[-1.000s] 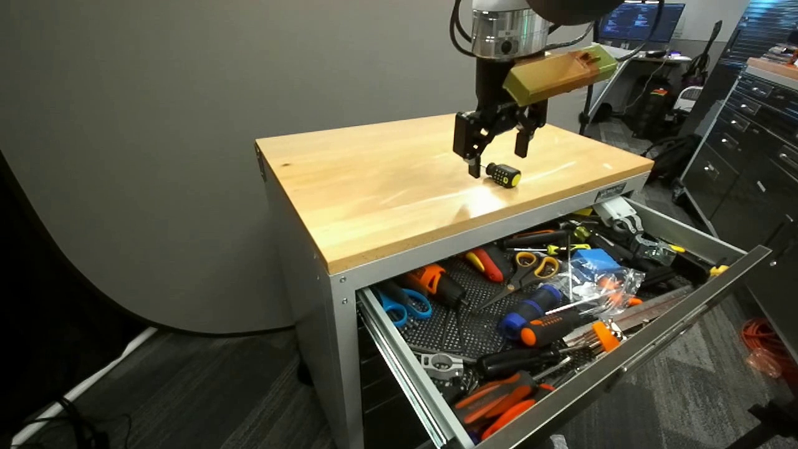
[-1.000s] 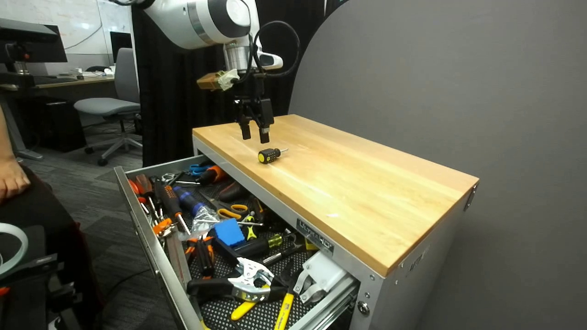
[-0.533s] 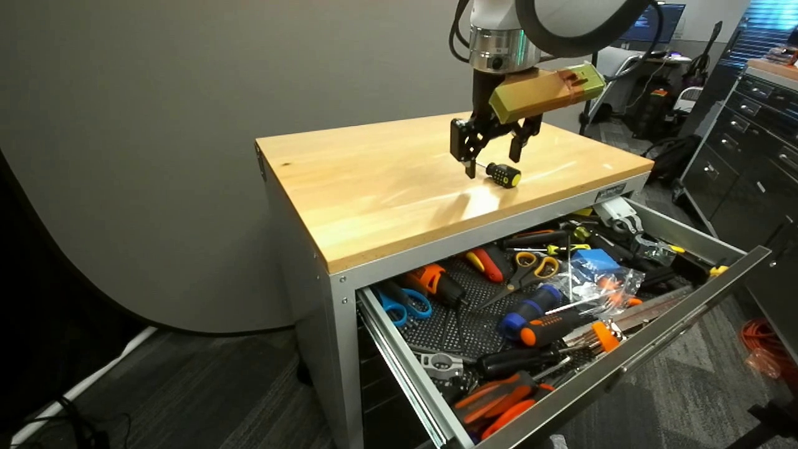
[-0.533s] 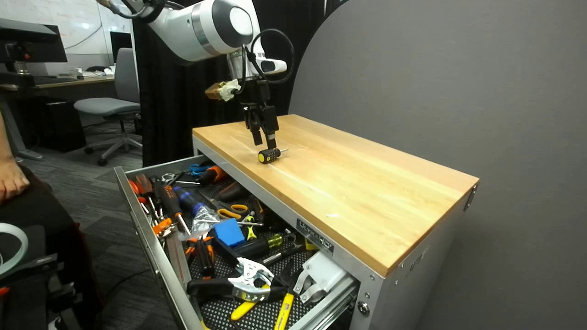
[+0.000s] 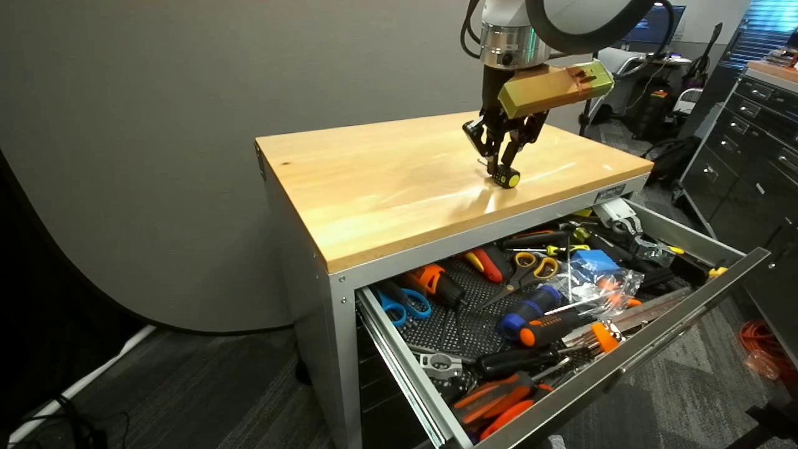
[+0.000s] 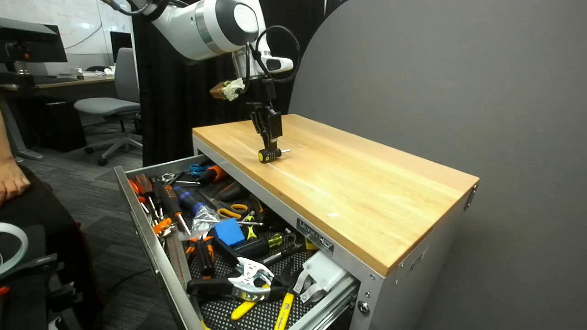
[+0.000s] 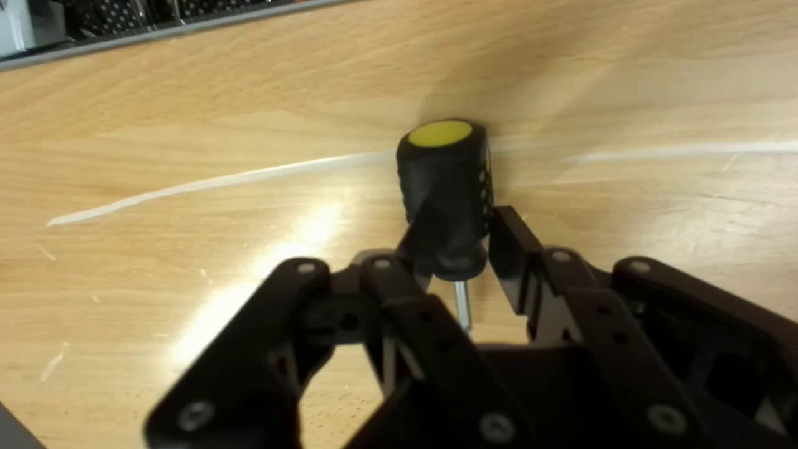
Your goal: Put the screwdriver in the drawer then close the drawer
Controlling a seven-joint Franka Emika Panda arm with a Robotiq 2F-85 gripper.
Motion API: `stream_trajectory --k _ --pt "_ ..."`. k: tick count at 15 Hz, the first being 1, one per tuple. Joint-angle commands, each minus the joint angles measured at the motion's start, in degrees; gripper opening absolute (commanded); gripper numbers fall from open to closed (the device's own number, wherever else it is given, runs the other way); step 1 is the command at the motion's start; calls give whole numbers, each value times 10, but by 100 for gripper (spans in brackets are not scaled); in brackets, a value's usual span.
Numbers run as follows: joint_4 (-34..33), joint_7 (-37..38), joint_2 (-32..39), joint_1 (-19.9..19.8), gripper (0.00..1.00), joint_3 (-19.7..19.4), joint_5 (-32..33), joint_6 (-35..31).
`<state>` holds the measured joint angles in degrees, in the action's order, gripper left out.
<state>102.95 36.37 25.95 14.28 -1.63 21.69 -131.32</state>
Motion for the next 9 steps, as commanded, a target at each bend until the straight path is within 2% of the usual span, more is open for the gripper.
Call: stream_trajectory --k 1,6,9 --pt "37 0 -21 -9 14 -5 -17 -34" --pt "79 7 -46 -12 19 -9 -21 -60" --pt "97 4 -63 -15 17 -12 -20 -63"
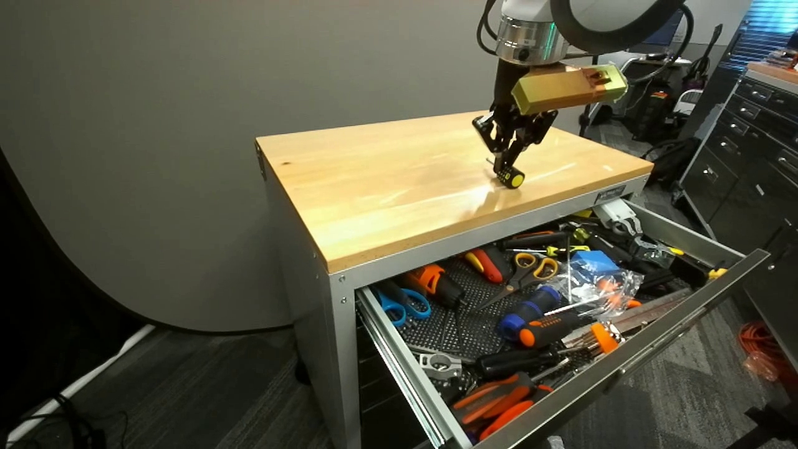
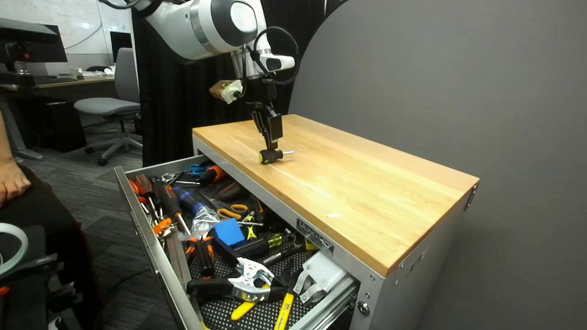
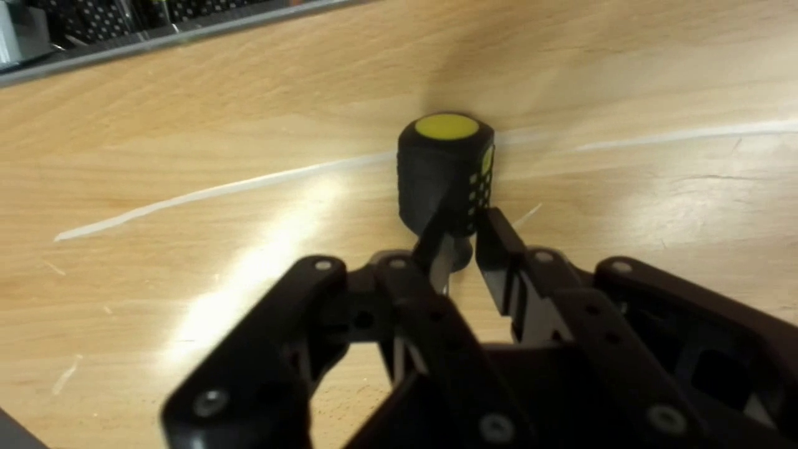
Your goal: Put the screwdriver in the drawer then close the drawer
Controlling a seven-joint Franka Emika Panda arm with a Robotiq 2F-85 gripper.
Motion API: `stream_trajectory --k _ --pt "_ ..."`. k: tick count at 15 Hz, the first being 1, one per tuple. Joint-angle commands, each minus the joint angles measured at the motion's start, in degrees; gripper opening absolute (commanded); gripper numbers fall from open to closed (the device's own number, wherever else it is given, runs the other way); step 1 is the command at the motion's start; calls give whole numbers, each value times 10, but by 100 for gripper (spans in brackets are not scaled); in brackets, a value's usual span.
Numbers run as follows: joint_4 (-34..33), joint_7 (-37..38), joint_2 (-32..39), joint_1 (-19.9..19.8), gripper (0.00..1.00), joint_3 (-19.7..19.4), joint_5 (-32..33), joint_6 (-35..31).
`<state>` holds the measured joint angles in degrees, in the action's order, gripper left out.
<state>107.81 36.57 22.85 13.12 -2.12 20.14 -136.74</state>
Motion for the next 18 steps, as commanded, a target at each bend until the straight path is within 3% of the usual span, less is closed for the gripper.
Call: stream_trajectory --k 1,18 --pt "56 0 -40 -5 16 -8 -4 -6" --pt "234 2 -189 -41 15 1 -4 57"
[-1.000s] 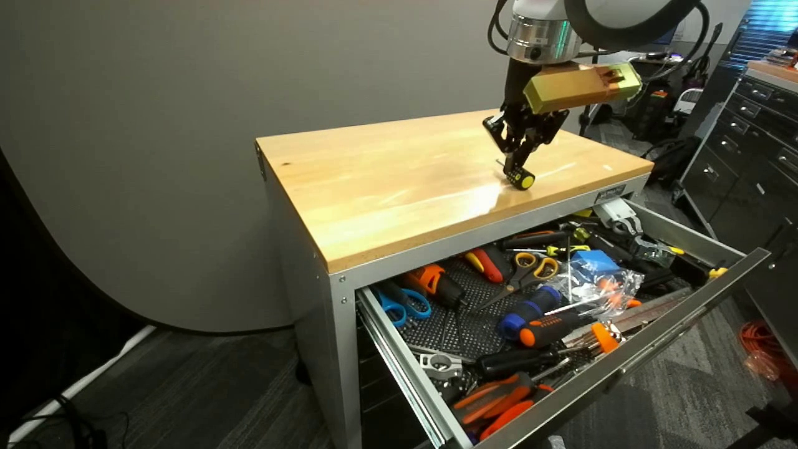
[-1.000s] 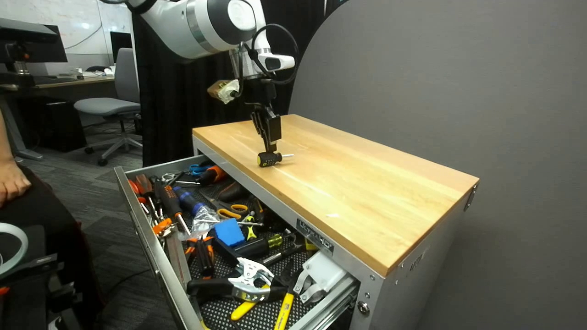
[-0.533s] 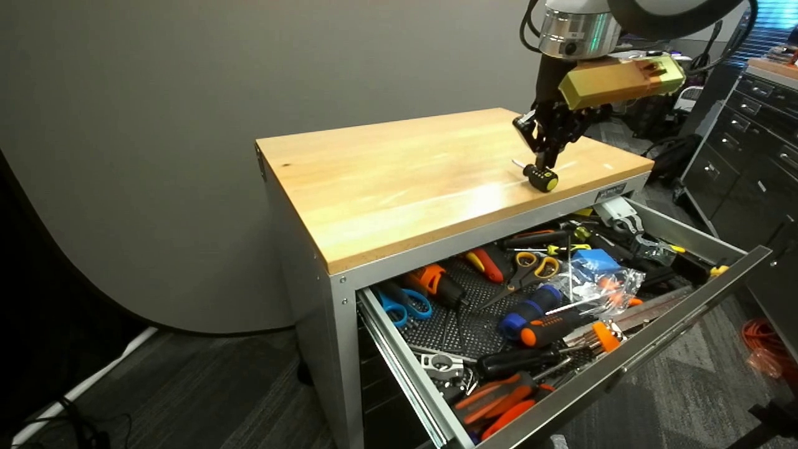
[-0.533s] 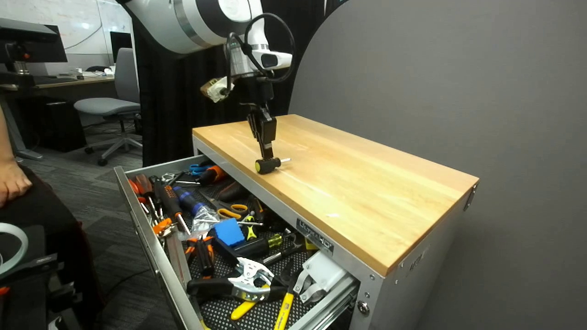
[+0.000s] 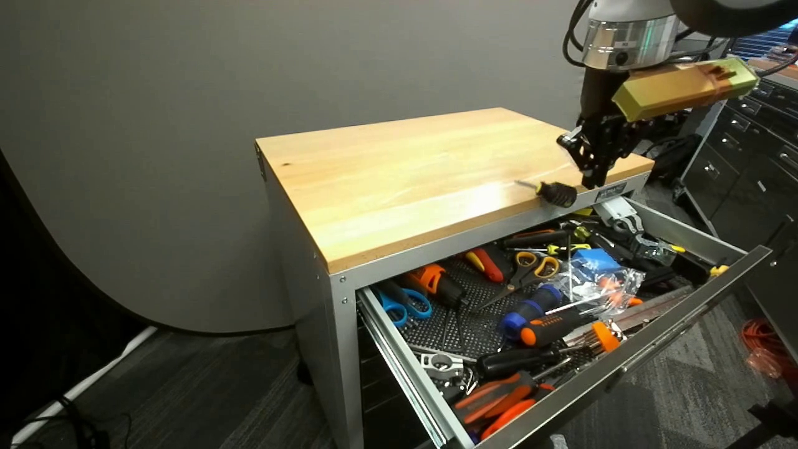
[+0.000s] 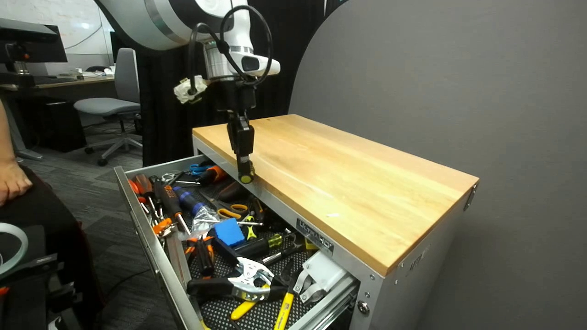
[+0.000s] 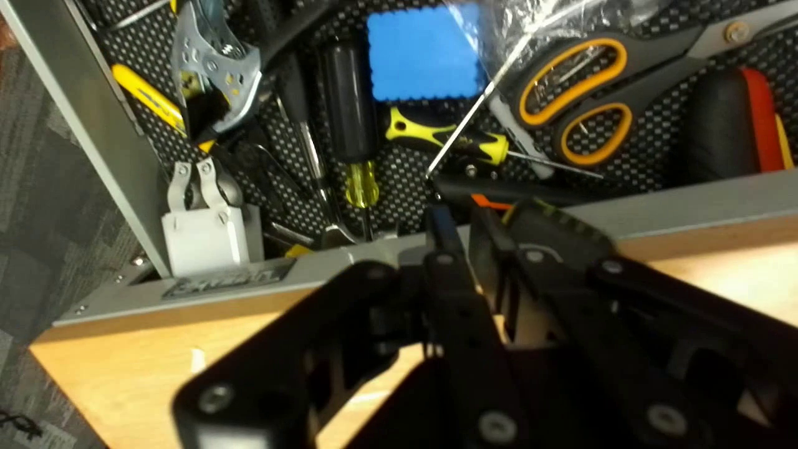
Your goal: Put the screwdriver in the drawer then close the drawer
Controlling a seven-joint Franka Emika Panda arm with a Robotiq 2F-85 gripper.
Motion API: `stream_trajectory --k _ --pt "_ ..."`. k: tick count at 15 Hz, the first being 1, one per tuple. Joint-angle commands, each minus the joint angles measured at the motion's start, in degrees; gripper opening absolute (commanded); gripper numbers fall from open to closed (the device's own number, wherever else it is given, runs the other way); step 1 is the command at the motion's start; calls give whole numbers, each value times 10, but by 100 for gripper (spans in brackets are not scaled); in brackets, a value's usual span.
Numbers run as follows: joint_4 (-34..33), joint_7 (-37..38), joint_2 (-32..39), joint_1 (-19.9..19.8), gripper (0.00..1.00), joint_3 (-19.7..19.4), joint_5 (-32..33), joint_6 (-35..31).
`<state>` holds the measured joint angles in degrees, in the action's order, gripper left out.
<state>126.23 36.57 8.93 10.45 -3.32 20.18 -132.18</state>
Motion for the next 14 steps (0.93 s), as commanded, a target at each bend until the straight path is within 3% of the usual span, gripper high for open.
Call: stream_trajectory --k 1,5,9,11,14 --pt "61 2 -58 -17 15 15 -5 15" --pt "95 -24 -110 -22 15 33 -13 26" --pt "94 -126 -167 -20 16 66 -51 145" --pt "106 -145 -200 -21 43 82 -45 196" --pt "149 -176 -244 -26 63 90 -45 218"
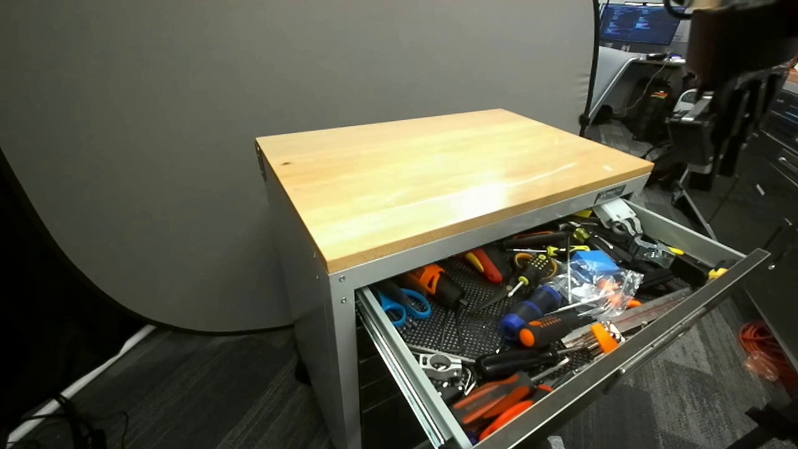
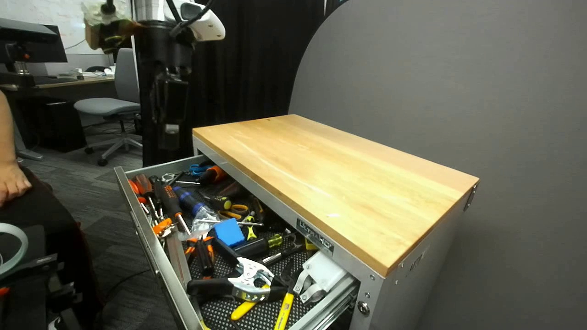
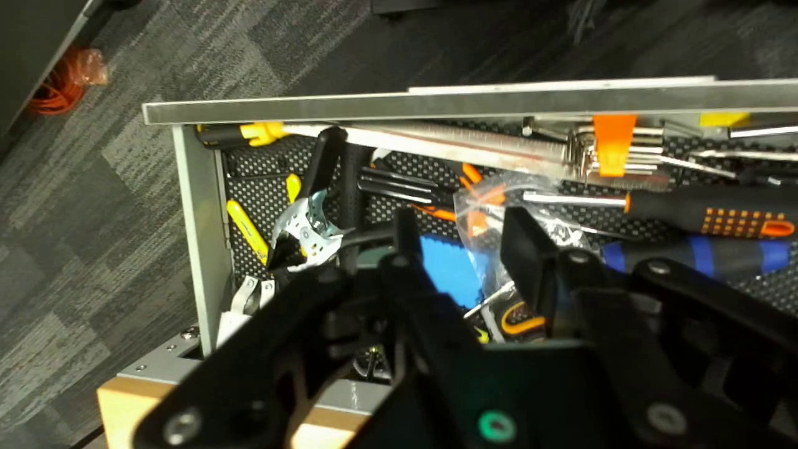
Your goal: Put the screwdriver in the drawer then close the drawer
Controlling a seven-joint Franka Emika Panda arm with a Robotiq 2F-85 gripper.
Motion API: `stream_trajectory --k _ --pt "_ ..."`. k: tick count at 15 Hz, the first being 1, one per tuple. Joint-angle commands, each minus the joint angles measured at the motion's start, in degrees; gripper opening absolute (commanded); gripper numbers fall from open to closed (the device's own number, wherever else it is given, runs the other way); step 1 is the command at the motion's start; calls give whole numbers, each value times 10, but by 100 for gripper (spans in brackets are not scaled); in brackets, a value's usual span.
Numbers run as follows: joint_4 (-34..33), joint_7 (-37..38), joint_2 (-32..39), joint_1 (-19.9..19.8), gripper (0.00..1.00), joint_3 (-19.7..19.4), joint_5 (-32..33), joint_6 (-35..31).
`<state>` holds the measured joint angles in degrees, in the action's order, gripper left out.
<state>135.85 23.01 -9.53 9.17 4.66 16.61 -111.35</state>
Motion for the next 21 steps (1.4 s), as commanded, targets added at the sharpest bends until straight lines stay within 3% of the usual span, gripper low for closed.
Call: stream_trajectory --k 1,5,11,16,21 --pt "68 -36 -68 -16 73 11 -9 10" --pt "153 1 -77 -44 99 2 -17 -9" --pt "219 38 -19 -87 100 -4 -8 -90" --pt "207 44 74 -107 100 -13 17 -160" --pt "171 52 167 -102 100 -37 42 -201"
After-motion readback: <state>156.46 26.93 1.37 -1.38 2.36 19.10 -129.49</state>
